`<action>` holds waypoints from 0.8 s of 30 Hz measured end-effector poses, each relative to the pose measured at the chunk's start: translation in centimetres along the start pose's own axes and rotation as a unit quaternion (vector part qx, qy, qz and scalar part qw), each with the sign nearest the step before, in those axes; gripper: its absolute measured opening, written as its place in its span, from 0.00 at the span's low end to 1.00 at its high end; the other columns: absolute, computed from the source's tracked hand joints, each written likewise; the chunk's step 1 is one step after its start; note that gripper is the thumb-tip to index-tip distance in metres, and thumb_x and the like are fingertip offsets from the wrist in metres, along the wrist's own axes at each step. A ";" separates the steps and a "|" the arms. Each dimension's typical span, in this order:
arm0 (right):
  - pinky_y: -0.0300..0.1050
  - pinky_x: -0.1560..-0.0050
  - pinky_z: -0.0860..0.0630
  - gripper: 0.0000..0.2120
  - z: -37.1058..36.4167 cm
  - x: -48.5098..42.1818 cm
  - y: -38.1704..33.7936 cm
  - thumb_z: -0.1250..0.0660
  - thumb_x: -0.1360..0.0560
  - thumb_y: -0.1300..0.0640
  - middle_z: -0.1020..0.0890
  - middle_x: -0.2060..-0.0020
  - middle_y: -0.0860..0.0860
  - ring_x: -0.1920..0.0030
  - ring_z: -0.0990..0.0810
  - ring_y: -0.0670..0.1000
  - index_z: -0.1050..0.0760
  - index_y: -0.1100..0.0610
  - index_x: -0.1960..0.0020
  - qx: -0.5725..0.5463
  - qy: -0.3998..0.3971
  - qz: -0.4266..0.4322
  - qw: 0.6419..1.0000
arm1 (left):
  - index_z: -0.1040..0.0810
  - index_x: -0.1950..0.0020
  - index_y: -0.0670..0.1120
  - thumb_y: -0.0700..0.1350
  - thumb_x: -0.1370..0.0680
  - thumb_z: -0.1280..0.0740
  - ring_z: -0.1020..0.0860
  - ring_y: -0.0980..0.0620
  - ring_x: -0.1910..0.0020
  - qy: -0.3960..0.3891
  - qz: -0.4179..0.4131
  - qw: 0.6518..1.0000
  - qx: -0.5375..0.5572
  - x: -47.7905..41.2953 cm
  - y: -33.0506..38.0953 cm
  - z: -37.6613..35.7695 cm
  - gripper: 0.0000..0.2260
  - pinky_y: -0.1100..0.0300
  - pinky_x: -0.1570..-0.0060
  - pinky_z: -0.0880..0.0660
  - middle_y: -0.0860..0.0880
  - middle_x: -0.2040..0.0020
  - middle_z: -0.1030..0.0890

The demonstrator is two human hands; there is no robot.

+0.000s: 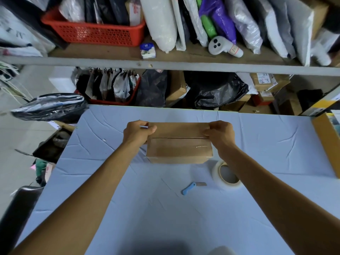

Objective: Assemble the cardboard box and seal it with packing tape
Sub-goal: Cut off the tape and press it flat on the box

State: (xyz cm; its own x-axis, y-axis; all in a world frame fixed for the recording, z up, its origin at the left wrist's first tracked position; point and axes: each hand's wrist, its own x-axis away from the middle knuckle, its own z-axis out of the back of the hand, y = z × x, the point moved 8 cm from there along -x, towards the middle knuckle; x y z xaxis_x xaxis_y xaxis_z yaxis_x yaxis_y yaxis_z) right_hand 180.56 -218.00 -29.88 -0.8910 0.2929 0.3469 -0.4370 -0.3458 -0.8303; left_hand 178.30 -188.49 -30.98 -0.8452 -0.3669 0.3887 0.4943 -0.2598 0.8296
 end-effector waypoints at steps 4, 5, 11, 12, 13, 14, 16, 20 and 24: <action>0.39 0.65 0.28 0.18 0.8 1.1 -1.4 0.26 0.32 0.65 0.18 0.50 0.53 0.55 0.21 0.52 0.22 0.59 0.43 -0.053 0.006 0.040 0.998 | 0.21 0.44 0.45 0.45 0.29 0.25 0.19 0.43 0.49 0.013 -0.042 0.998 0.037 1.1 1.1 0.9 0.15 0.45 0.49 0.20 0.45 0.46 0.18; 0.38 0.65 0.29 0.20 0.9 1.4 -1.7 0.25 0.32 0.64 0.18 0.49 0.53 0.55 0.21 0.51 0.23 0.60 0.41 -0.058 0.002 0.049 0.997 | 0.21 0.47 0.47 0.47 0.29 0.26 0.19 0.44 0.49 0.017 -0.047 0.998 0.048 1.3 1.1 1.0 0.12 0.45 0.49 0.20 0.46 0.48 0.18; 0.41 0.62 0.26 0.16 1.3 2.4 -1.5 0.25 0.32 0.58 0.16 0.58 0.54 0.59 0.19 0.53 0.19 0.63 0.46 -0.054 0.001 0.081 0.995 | 0.25 0.62 0.47 0.51 0.30 0.25 0.20 0.48 0.55 0.047 -0.069 0.992 0.092 2.6 0.5 0.9 0.12 0.47 0.49 0.21 0.50 0.58 0.18; 0.41 0.63 0.27 0.15 1.4 2.3 -1.3 0.25 0.31 0.58 0.16 0.59 0.55 0.60 0.19 0.53 0.19 0.63 0.47 -0.051 0.008 0.082 0.995 | 0.24 0.59 0.46 0.49 0.31 0.24 0.19 0.48 0.54 0.046 -0.067 0.992 0.096 2.6 0.2 0.7 0.11 0.49 0.48 0.21 0.50 0.56 0.18; 0.42 0.63 0.27 0.15 1.5 2.2 -1.1 0.26 0.31 0.58 0.17 0.58 0.55 0.60 0.20 0.53 0.19 0.64 0.47 -0.048 0.013 0.078 0.996 | 0.23 0.55 0.45 0.47 0.32 0.23 0.19 0.48 0.52 0.043 -0.061 0.992 0.098 2.4 -0.2 0.5 0.12 0.49 0.47 0.21 0.49 0.54 0.18; 0.42 0.63 0.28 0.15 1.6 2.1 -0.9 0.26 0.30 0.59 0.17 0.57 0.55 0.60 0.21 0.53 0.20 0.64 0.45 -0.043 0.015 0.075 0.996 | 0.22 0.50 0.44 0.46 0.33 0.22 0.19 0.47 0.51 0.034 -0.054 0.993 0.095 2.3 -0.4 0.3 0.16 0.49 0.46 0.22 0.48 0.52 0.18; 0.42 0.61 0.28 0.19 1.8 2.0 -0.7 0.25 0.30 0.60 0.17 0.55 0.55 0.58 0.21 0.52 0.21 0.62 0.41 -0.027 0.008 0.071 0.997 | 0.24 0.40 0.44 0.45 0.33 0.22 0.21 0.47 0.45 0.007 -0.044 0.996 0.080 1.6 -0.8 -0.4 0.24 0.48 0.41 0.24 0.47 0.44 0.20; 0.42 0.63 0.27 0.20 1.9 1.8 -0.6 0.26 0.33 0.67 0.17 0.55 0.56 0.58 0.20 0.54 0.19 0.59 0.42 -0.022 -0.013 0.077 0.997 | 0.28 0.32 0.45 0.38 0.33 0.24 0.22 0.48 0.41 -0.066 -0.060 0.995 0.054 1.1 -0.9 -1.8 0.30 0.45 0.39 0.25 0.47 0.38 0.22; 0.46 0.60 0.22 0.14 1.7 1.4 -0.1 0.27 0.34 0.68 0.19 0.57 0.53 0.56 0.19 0.55 0.22 0.59 0.50 -0.033 0.001 0.081 0.996 | 0.25 0.39 0.48 0.36 0.33 0.26 0.22 0.47 0.43 -0.057 -0.072 0.994 0.061 1.3 -1.0 -2.0 0.23 0.43 0.43 0.24 0.48 0.39 0.22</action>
State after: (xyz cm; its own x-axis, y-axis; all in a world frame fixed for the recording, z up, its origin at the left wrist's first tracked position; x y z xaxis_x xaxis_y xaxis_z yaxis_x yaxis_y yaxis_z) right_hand 179.14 -219.06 -28.54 -0.9488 0.2394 0.2059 -0.2789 -0.3296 -0.9020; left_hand 177.15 -190.45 -32.09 -0.9261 -0.2289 0.2998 0.3444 -0.1887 0.9197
